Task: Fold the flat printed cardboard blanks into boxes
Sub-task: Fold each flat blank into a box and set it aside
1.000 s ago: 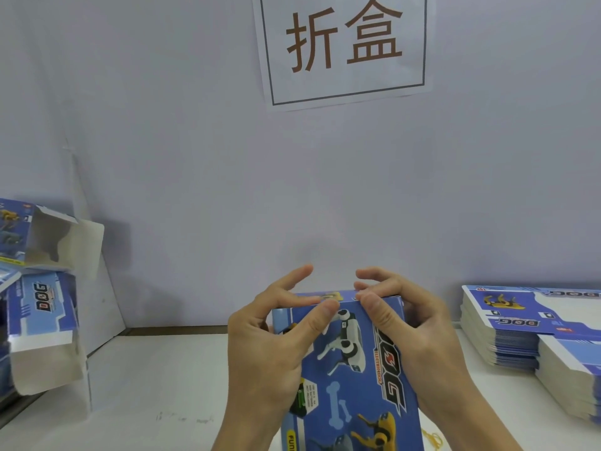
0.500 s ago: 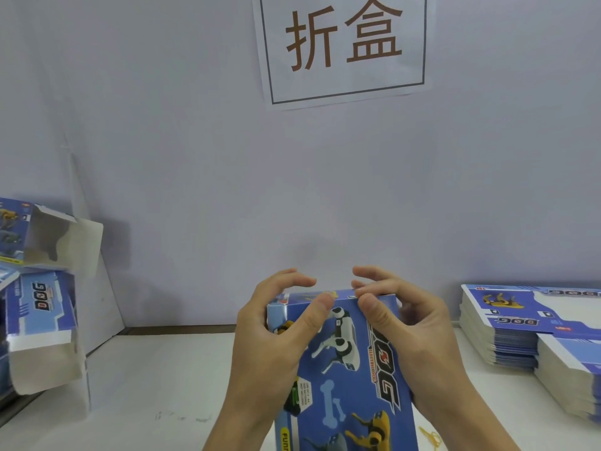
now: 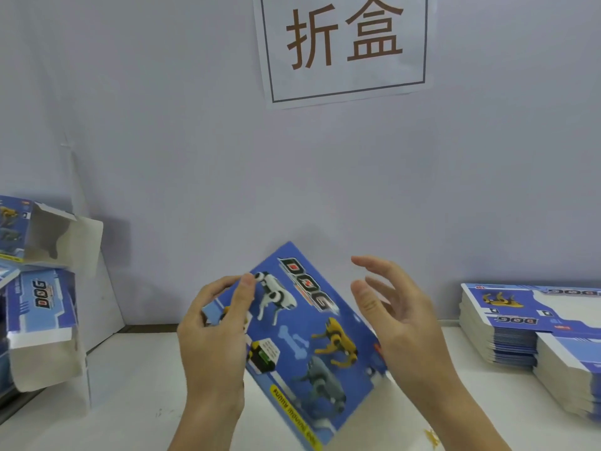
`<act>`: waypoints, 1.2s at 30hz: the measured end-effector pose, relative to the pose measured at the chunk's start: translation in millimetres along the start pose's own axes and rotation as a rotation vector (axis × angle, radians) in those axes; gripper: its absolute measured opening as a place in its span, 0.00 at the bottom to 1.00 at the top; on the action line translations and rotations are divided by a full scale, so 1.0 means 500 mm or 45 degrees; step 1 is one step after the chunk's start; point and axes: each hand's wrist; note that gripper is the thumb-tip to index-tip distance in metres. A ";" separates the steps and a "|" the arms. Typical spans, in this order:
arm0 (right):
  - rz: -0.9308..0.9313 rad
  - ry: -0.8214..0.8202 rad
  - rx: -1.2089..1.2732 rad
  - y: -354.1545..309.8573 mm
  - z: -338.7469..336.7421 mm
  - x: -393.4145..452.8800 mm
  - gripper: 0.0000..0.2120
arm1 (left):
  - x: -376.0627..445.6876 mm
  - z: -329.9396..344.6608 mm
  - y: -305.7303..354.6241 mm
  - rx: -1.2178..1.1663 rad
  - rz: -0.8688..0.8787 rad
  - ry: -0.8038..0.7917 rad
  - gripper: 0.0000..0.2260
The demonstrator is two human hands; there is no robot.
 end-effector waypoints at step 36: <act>0.459 -0.219 0.085 0.048 -0.013 -0.001 0.37 | 0.000 0.001 -0.048 0.204 -0.320 -0.400 0.35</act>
Point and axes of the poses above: each hand's wrist, its own x-axis towards the middle knuckle, its own z-axis out of the palm, y = z × x, and after that the axes turned 5 degrees about -z, right-handed
